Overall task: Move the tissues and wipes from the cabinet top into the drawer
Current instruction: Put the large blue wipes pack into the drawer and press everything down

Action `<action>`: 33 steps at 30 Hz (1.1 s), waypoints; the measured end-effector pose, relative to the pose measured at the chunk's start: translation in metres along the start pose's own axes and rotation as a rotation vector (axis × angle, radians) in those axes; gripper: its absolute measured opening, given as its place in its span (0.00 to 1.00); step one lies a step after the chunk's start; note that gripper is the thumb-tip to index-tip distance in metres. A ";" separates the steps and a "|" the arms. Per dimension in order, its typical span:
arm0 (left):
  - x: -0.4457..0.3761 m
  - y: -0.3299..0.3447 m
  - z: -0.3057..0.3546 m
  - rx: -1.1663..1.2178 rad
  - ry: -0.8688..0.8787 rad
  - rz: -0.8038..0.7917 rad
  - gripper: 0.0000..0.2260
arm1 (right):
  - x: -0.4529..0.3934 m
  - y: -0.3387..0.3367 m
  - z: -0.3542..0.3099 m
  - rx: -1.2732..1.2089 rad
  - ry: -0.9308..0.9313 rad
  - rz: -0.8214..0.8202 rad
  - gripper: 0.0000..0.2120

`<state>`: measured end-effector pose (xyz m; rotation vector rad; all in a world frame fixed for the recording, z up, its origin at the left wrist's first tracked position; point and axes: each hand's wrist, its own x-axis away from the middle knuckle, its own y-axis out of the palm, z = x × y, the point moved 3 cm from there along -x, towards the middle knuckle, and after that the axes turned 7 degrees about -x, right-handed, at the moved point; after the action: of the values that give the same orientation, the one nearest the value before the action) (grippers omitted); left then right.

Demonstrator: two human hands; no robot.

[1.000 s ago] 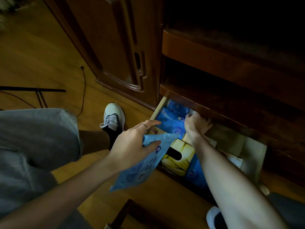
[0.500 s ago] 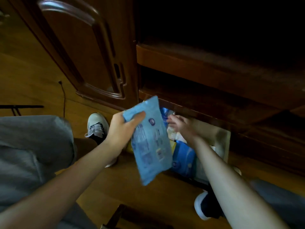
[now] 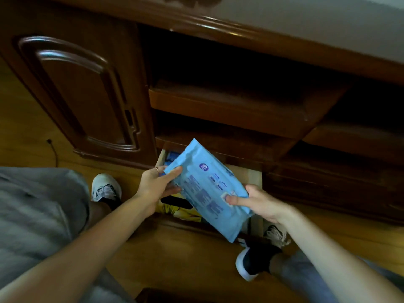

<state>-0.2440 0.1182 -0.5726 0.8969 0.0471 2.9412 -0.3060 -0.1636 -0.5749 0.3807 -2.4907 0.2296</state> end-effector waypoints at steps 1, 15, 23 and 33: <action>0.000 0.002 -0.001 -0.034 -0.016 -0.014 0.16 | 0.004 -0.002 0.002 0.012 -0.005 0.034 0.28; 0.005 0.026 0.014 0.243 0.056 -0.170 0.28 | 0.026 -0.012 -0.009 0.029 -0.394 0.697 0.38; 0.013 0.039 -0.004 0.089 -0.084 -0.099 0.18 | 0.013 0.032 0.012 -0.654 -0.094 0.277 0.15; 0.012 0.049 -0.039 -0.526 -0.083 -0.243 0.10 | 0.005 0.016 0.029 -0.421 0.125 0.417 0.21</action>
<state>-0.2784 0.0695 -0.5960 0.8500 -0.5518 2.4950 -0.3302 -0.1570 -0.5964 -0.3189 -2.3878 -0.1065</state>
